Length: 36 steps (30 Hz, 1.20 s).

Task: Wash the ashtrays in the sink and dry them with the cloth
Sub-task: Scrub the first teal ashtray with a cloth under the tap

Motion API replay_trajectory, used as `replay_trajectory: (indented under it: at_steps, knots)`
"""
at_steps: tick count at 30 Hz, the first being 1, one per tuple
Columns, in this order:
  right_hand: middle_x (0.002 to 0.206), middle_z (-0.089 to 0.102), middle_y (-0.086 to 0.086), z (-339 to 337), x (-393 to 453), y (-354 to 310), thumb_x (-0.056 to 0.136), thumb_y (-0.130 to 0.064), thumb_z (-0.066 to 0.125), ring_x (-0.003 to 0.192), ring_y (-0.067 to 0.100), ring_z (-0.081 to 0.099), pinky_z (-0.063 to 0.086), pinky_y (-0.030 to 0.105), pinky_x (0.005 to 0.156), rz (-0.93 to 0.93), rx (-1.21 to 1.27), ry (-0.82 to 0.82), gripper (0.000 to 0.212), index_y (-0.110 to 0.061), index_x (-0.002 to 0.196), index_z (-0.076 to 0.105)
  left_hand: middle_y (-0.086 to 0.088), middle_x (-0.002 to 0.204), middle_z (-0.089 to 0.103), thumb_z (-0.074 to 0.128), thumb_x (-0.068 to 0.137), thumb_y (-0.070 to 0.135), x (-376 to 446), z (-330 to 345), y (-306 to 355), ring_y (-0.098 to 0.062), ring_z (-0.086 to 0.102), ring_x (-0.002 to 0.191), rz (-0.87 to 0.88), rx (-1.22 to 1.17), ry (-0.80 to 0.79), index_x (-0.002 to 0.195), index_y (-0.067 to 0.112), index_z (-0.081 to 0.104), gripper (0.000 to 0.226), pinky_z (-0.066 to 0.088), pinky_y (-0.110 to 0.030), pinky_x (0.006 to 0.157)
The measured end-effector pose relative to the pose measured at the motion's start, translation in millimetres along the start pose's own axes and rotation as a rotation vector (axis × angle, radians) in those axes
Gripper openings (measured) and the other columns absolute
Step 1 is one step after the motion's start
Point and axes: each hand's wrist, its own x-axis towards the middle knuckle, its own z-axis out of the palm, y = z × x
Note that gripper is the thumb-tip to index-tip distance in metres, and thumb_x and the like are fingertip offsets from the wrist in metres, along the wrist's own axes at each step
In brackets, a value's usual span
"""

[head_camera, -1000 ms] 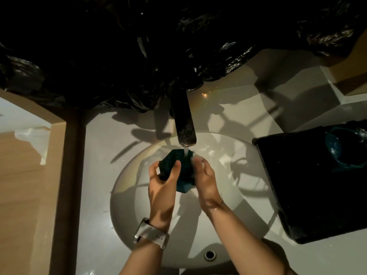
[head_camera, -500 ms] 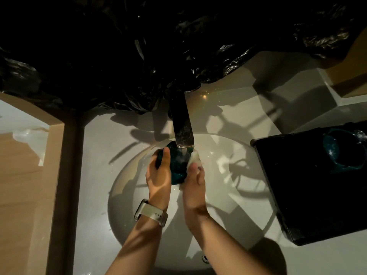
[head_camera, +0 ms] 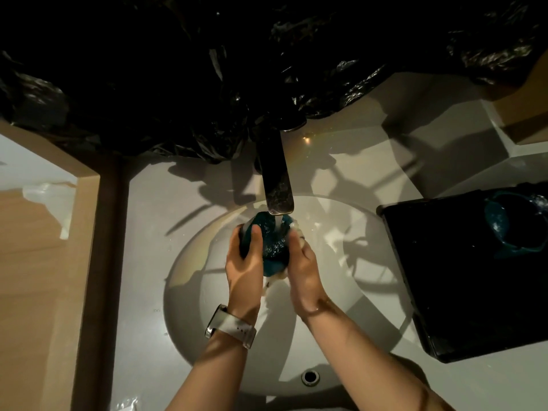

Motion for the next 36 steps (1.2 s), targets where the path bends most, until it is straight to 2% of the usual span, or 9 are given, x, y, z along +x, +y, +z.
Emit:
replay_trajectory:
  at_steps: [7,11,15,20,24,27,29,32,36]
  knots:
    - [0.103,0.072,-0.005,-27.9,15.1,-26.4,0.102,-0.030,0.041,0.101,0.005,0.066,0.051,0.015,0.084,-0.022,-0.236,-0.188,0.029,-0.017,0.114,0.064,-0.001,0.110,0.062,0.066,0.090,0.033,19.7,-9.9,24.3,-0.017,0.065,0.092,-0.269,0.083,-0.148,0.123,0.019,0.049,0.039,0.061,-0.044,0.072]
    - [0.116,0.067,-0.003,-33.6,28.7,-38.3,0.100,-0.042,0.043,0.112,0.010,0.060,0.045,0.027,0.100,0.056,-0.405,-0.314,0.032,-0.023,0.118,0.061,-0.009,0.113,0.070,0.057,0.093,0.047,31.4,-2.9,27.9,-0.028,0.067,0.102,-0.300,0.191,-0.200,0.102,0.025,0.065,0.026,0.055,-0.051,0.091]
    - [0.115,0.066,0.009,-17.6,21.2,-28.2,0.103,-0.038,0.034,0.103,0.016,0.063,0.053,0.033,0.092,0.086,-0.280,-0.114,0.036,-0.018,0.119,0.060,-0.002,0.099,0.072,0.059,0.094,0.043,37.6,0.7,12.8,-0.028,0.068,0.100,-0.203,0.164,-0.077,0.091,0.027,0.068,0.018,0.052,-0.050,0.096]
    - [0.132,0.046,-0.004,-14.5,-20.7,1.9,0.103,-0.042,0.031,0.082,-0.020,0.058,0.045,-0.002,0.061,0.171,-0.158,-0.195,0.049,-0.014,0.144,0.034,0.003,0.105,0.068,0.054,0.092,0.057,34.4,4.3,-3.4,-0.023,0.064,0.105,-0.103,0.222,0.103,0.108,0.028,0.062,0.034,0.057,-0.028,0.082]
    - [0.124,0.064,0.016,-12.7,19.3,-6.0,0.098,-0.058,0.029,0.102,0.031,0.066,0.058,0.026,0.056,0.173,-0.169,-0.079,0.059,-0.014,0.129,0.054,0.001,0.106,0.071,0.054,0.094,0.054,18.0,0.8,-7.1,-0.015,0.067,0.102,-0.021,0.142,0.038,0.108,0.023,0.064,0.035,0.054,-0.039,0.095]
    - [0.117,0.068,0.009,-14.4,18.0,-11.7,0.102,-0.050,0.025,0.107,0.021,0.064,0.054,0.039,0.091,0.164,-0.085,0.014,0.052,-0.017,0.117,0.061,0.001,0.107,0.070,0.056,0.095,0.052,11.3,2.9,-10.9,-0.015,0.067,0.104,-0.029,0.070,0.038,0.108,0.022,0.064,0.034,0.055,-0.043,0.096]
    - [0.130,0.060,0.008,-14.2,-5.4,-9.9,0.103,-0.046,0.024,0.121,0.020,0.056,0.045,0.037,0.102,0.112,-0.047,-0.060,0.050,-0.015,0.130,0.053,0.002,0.108,0.071,0.055,0.090,0.060,14.8,6.3,-11.9,-0.014,0.068,0.103,-0.042,0.063,0.036,0.111,0.024,0.064,0.043,0.055,-0.045,0.095]
    - [0.141,0.050,0.009,-16.5,-9.1,-0.7,0.103,-0.041,0.031,0.131,0.024,0.047,0.039,0.031,0.104,0.071,-0.061,-0.024,0.049,-0.010,0.140,0.040,-0.002,0.115,0.071,0.055,0.079,0.074,24.3,8.8,-10.4,-0.019,0.068,0.107,-0.124,0.034,-0.040,0.121,0.020,0.061,0.069,0.053,-0.047,0.098]
    - [0.113,0.068,0.013,-20.9,12.0,-7.4,0.105,-0.025,0.034,0.106,0.021,0.066,0.054,0.027,0.085,-0.038,-0.050,-0.026,0.034,-0.003,0.123,0.053,-0.004,0.123,0.067,0.057,0.083,0.066,29.9,11.6,-8.6,-0.022,0.065,0.114,-0.214,0.009,-0.153,0.129,0.022,0.053,0.065,0.050,-0.050,0.100]
